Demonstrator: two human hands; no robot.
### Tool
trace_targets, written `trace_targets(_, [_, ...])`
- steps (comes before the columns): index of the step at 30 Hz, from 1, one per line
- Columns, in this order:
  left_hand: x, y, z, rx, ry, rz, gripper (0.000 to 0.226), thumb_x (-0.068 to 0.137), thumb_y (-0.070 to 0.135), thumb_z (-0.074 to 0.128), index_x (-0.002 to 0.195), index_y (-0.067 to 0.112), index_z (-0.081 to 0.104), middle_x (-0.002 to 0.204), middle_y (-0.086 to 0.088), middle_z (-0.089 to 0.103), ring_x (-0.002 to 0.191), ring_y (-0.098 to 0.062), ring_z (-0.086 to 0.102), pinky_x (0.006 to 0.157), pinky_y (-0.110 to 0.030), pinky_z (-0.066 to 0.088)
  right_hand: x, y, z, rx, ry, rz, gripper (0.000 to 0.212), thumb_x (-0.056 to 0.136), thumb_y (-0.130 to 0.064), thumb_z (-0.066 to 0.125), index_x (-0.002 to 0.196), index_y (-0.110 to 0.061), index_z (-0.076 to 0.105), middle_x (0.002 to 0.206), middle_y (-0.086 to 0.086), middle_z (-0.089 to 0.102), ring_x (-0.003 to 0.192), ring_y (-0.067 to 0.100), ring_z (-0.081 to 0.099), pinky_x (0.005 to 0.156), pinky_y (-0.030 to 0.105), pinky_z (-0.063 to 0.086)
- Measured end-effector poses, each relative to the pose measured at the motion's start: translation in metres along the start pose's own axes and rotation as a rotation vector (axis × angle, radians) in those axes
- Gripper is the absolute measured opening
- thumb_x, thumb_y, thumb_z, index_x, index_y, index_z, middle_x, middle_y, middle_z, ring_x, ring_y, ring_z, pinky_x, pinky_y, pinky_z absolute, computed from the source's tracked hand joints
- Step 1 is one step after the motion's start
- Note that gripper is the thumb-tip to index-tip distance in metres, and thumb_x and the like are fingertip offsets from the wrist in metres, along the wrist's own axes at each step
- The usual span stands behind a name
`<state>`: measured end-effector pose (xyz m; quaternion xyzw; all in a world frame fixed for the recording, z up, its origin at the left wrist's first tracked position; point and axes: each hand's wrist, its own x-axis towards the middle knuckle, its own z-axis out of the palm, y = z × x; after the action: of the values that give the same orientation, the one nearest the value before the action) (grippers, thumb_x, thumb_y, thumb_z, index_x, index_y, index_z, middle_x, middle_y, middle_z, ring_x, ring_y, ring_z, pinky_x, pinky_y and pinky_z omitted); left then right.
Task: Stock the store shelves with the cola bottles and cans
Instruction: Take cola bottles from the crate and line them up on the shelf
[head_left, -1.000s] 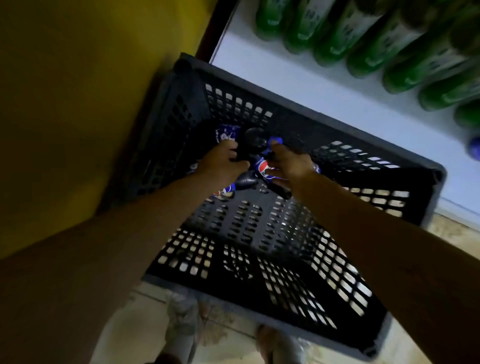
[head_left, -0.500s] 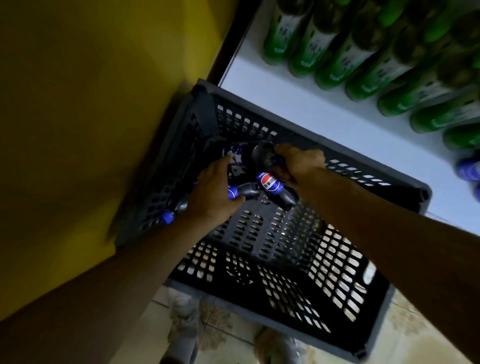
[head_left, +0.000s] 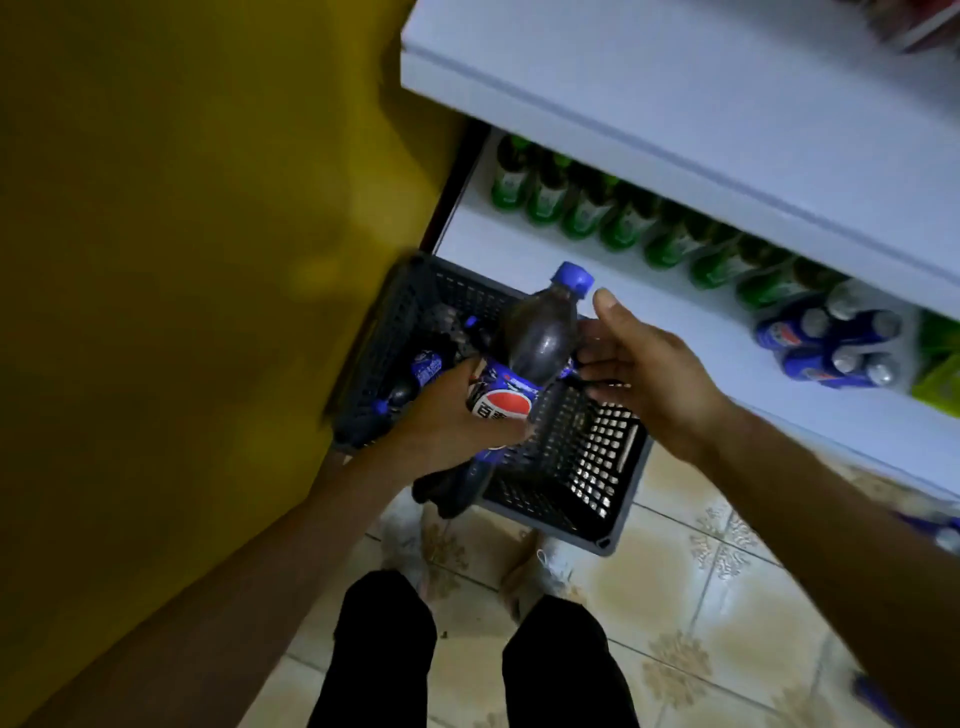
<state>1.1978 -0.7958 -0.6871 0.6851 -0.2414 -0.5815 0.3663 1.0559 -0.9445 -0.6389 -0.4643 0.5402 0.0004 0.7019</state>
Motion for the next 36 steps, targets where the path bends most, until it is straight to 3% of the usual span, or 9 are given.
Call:
trace_targets(3, [-0.063, 0.062, 0.003, -0.198, -0.103, 0.020, 0.033, 0.067, 0.010, 0.081, 0.093, 0.023, 0.065, 0.079, 0.007, 0.073, 0.074, -0.007, 0.069, 0.066, -0.018, 0.053, -0.073, -0.023, 0.018, 0.214, -0.092, -0.127, 0.057, 0.078, -0.062, 0.056, 0.109, -0.016, 0.070, 0.107, 0.008, 0.072, 0.095, 0.019, 0.068, 0.074, 0.025, 0.053])
trace_targets(5, [-0.105, 0.102, 0.003, -0.274, -0.161, 0.025, 0.026, 0.063, 0.014, 0.075, 0.088, 0.017, 0.068, 0.076, -0.001, 0.073, 0.070, -0.013, 0.069, 0.064, -0.022, 0.054, -0.121, -0.043, 0.033, 0.325, -0.139, -0.197, 0.058, 0.079, -0.057, 0.062, 0.114, -0.011, 0.067, 0.113, 0.015, 0.070, 0.099, 0.026, 0.067, 0.077, 0.031, 0.054])
trace_targets(8, [-0.159, 0.158, 0.001, -0.305, -0.227, 0.058, 0.012, 0.064, 0.013, 0.071, 0.074, 0.020, 0.075, 0.071, -0.005, 0.073, 0.063, -0.016, 0.070, 0.058, -0.024, 0.055, -0.185, -0.071, 0.054, 0.384, -0.101, -0.305, 0.052, 0.076, -0.046, 0.073, 0.111, -0.008, 0.066, 0.101, 0.021, 0.069, 0.086, 0.035, 0.062, 0.072, 0.043, 0.046])
trace_targets(10, [-0.188, 0.187, -0.003, -0.297, -0.266, 0.104, 0.016, 0.065, 0.012, 0.069, 0.071, 0.025, 0.076, 0.070, -0.003, 0.073, 0.062, -0.014, 0.070, 0.056, -0.022, 0.054, -0.220, -0.089, 0.062, 0.414, -0.022, -0.387, 0.047, 0.071, -0.043, 0.075, 0.104, -0.010, 0.069, 0.094, 0.016, 0.072, 0.081, 0.030, 0.066, 0.071, 0.040, 0.051])
trace_targets(15, [-0.239, 0.232, -0.011, -0.271, -0.357, 0.228, 0.021, 0.067, 0.016, 0.069, 0.076, 0.033, 0.076, 0.075, -0.001, 0.074, 0.068, -0.014, 0.070, 0.061, -0.023, 0.055, -0.283, -0.123, 0.075, 0.404, 0.088, -0.574, 0.037, 0.074, -0.040, 0.075, 0.100, -0.015, 0.070, 0.089, 0.010, 0.074, 0.076, 0.023, 0.071, 0.064, 0.030, 0.055])
trace_targets(20, [-0.264, 0.256, -0.006, -0.322, -0.380, 0.270, 0.030, 0.051, 0.024, 0.076, 0.081, 0.018, 0.072, 0.074, -0.007, 0.071, 0.063, -0.016, 0.068, 0.058, -0.025, 0.056, -0.322, -0.143, 0.079, 0.371, 0.212, -0.630, 0.044, 0.073, -0.046, 0.073, 0.103, -0.014, 0.069, 0.091, 0.007, 0.075, 0.080, 0.022, 0.072, 0.065, 0.027, 0.054])
trace_targets(24, [-0.283, 0.275, 0.007, -0.234, -0.438, 0.275, 0.031, 0.063, 0.022, 0.071, 0.091, 0.010, 0.065, 0.075, -0.007, 0.071, 0.063, -0.016, 0.068, 0.056, -0.024, 0.054, -0.351, -0.142, 0.072, 0.366, 0.281, -0.656, 0.049, 0.071, -0.053, 0.070, 0.103, -0.016, 0.069, 0.086, 0.006, 0.074, 0.072, 0.020, 0.069, 0.055, 0.028, 0.048])
trace_targets(33, [-0.325, 0.306, 0.076, -0.120, -0.447, 0.353, 0.050, 0.054, 0.033, 0.078, 0.095, 0.010, 0.063, 0.076, -0.009, 0.070, 0.064, -0.018, 0.068, 0.056, -0.026, 0.054, -0.415, -0.128, 0.019, 0.460, 0.285, -0.742, 0.066, 0.064, -0.057, 0.078, 0.112, -0.013, 0.067, 0.099, 0.011, 0.074, 0.089, 0.028, 0.071, 0.081, 0.041, 0.058])
trace_targets(36, [-0.339, 0.326, 0.118, -0.120, -0.459, 0.437, 0.060, 0.048, 0.038, 0.078, 0.100, 0.010, 0.063, 0.081, -0.010, 0.070, 0.067, -0.018, 0.067, 0.058, -0.027, 0.054, -0.448, -0.129, -0.019, 0.411, 0.299, -0.802, 0.058, 0.069, -0.056, 0.072, 0.111, -0.016, 0.068, 0.097, 0.009, 0.074, 0.086, 0.024, 0.072, 0.074, 0.038, 0.059])
